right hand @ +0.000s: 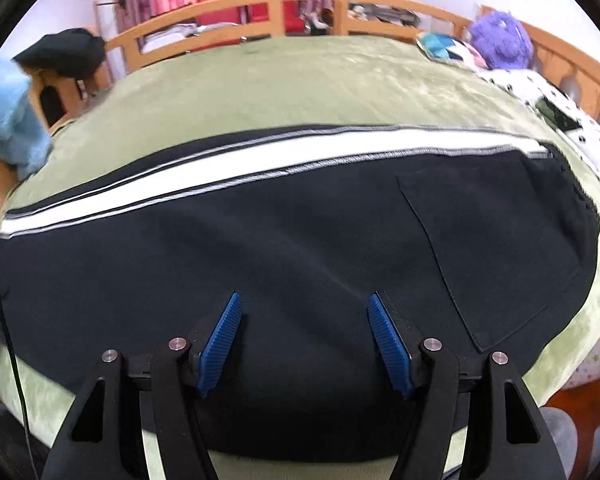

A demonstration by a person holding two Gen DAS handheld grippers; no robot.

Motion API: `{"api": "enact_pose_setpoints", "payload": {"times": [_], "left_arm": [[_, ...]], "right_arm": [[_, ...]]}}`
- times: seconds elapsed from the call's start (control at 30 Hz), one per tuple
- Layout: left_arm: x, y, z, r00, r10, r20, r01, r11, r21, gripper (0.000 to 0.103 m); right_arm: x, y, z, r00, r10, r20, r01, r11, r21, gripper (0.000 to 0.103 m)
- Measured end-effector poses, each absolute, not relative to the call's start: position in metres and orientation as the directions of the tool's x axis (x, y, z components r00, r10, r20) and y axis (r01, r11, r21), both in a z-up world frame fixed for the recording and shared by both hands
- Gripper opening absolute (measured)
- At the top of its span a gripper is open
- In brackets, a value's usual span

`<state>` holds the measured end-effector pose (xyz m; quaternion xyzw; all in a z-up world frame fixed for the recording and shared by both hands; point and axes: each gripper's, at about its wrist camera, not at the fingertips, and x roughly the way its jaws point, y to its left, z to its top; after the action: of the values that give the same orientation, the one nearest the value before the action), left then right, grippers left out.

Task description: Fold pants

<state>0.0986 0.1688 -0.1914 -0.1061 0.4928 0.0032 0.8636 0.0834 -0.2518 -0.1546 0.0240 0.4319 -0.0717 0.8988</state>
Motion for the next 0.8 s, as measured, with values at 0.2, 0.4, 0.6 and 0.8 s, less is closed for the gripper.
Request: {"api": "enact_pose_setpoints", "payload": {"times": [0.2,0.4,0.6,0.8], "left_arm": [[0.072,0.168,-0.179,0.525,-0.078,-0.848,-0.091,0.985,-0.146,0.051],[0.044,0.150,-0.169,0.523,-0.285,-0.803,-0.011,0.940,-0.341,0.060],[0.029,0.147,-0.195,0.479,-0.413,-0.774,-0.093,0.853,-0.513,0.058],[0.019,0.150,-0.197,0.542,-0.448,-0.711,-0.118,0.797,-0.592,0.058]], "right_arm": [[0.060,-0.245,-0.153,0.632,-0.007,-0.775,0.108,0.991,0.080,0.066],[0.047,-0.203,-0.155,0.657,0.110,-0.746,-0.032,0.993,0.118,0.066],[0.031,-0.178,-0.163,0.652,0.135,-0.746,-0.127,0.990,0.068,0.066],[0.026,-0.179,-0.168,0.659,0.147,-0.738,-0.158,0.986,0.055,0.066]]}}
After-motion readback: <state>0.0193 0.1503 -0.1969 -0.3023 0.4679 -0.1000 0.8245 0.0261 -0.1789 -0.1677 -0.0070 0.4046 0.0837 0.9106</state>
